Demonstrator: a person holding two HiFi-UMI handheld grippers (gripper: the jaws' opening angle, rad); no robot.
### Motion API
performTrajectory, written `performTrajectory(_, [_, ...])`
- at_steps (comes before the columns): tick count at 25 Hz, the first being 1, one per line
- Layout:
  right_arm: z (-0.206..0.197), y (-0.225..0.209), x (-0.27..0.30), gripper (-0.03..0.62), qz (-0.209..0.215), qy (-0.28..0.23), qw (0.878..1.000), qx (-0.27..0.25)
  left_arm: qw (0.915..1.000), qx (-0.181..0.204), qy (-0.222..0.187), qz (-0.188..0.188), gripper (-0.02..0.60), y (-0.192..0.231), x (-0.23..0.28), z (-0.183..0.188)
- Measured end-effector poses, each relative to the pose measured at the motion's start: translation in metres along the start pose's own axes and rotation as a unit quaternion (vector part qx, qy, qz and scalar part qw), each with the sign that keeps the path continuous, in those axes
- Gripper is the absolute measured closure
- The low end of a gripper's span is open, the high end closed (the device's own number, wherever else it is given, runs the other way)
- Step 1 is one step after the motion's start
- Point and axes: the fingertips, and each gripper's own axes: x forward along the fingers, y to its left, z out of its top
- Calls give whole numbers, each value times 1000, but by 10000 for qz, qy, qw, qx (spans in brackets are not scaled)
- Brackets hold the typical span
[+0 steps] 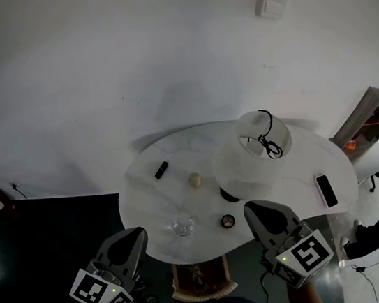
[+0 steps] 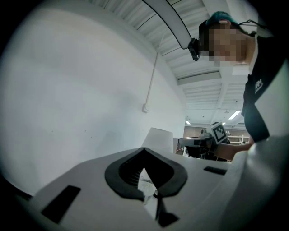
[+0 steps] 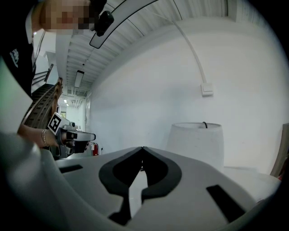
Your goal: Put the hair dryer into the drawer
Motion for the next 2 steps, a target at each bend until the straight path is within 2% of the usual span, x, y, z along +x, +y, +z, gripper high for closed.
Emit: performTrajectory(2, [1,0,0,577,-4,-12,10000,4,10000,-3,-17,2,574,0,0,1])
